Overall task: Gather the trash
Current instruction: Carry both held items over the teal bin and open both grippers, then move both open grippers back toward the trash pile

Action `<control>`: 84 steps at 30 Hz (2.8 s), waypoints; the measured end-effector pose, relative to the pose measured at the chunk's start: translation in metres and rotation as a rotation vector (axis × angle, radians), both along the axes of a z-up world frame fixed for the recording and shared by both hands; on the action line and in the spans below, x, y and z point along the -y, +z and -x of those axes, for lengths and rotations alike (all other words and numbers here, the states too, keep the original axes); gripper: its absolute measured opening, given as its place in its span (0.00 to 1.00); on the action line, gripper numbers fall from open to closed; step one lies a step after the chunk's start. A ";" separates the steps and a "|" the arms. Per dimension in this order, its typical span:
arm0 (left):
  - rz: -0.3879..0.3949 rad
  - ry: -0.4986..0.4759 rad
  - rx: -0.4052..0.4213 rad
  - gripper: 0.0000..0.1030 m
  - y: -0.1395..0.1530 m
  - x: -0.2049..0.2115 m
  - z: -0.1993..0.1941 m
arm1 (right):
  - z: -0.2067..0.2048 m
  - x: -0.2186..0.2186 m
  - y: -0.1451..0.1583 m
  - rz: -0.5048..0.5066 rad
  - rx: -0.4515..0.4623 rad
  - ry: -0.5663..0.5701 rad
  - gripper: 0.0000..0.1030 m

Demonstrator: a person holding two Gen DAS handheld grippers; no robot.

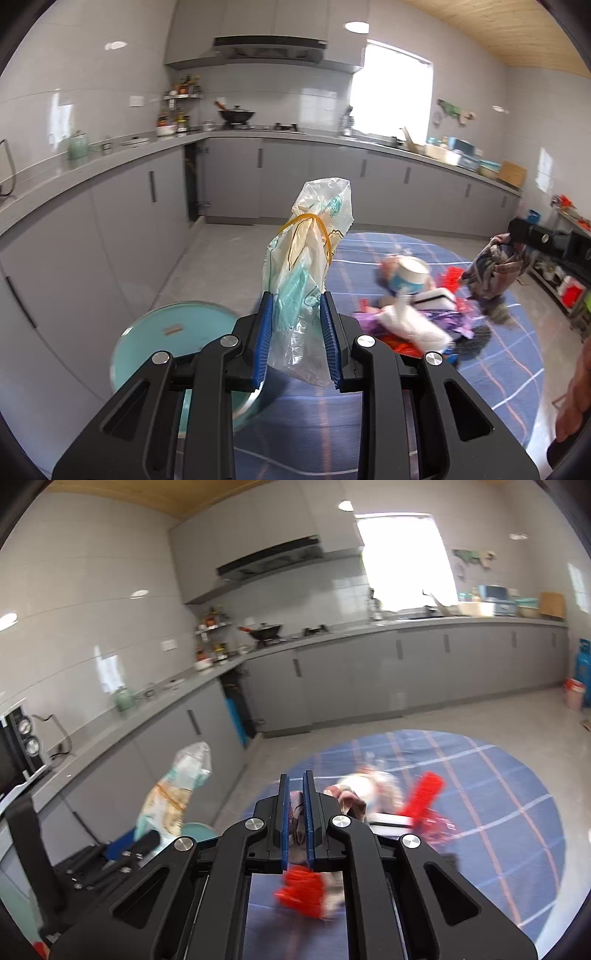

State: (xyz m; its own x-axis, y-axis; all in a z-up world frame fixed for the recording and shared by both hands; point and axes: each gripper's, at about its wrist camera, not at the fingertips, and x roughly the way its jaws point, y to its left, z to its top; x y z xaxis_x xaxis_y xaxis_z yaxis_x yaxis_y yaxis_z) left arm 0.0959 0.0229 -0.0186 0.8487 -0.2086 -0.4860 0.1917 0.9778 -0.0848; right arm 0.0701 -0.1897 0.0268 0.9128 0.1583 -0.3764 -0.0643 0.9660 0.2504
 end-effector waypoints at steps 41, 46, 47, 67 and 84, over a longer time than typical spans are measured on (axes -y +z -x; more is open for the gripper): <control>-0.013 0.356 -0.260 0.73 -0.094 -0.141 -0.058 | -0.123 -0.189 -0.095 -0.017 -0.271 0.318 0.56; -0.017 0.385 -0.225 0.86 -0.084 -0.136 -0.051 | -0.111 -0.174 -0.087 0.001 -0.224 0.257 0.79; -0.015 0.388 -0.218 0.89 -0.082 -0.134 -0.047 | -0.109 -0.169 -0.085 0.008 -0.214 0.247 0.80; -0.080 0.293 -0.108 0.90 -0.037 -0.049 -0.019 | -0.039 -0.051 -0.074 0.096 -0.146 -0.087 0.93; -0.092 0.170 -0.104 0.95 -0.038 0.016 0.004 | 0.025 0.036 -0.092 0.057 -0.145 -0.243 0.93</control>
State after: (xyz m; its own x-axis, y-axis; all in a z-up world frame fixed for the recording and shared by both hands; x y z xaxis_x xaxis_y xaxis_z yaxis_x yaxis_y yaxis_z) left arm 0.0917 0.0073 -0.0563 0.8124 -0.0170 -0.5828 0.0180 0.9998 -0.0042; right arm 0.0453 -0.2253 -0.0648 0.8575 -0.0834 -0.5077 0.2031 0.9615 0.1851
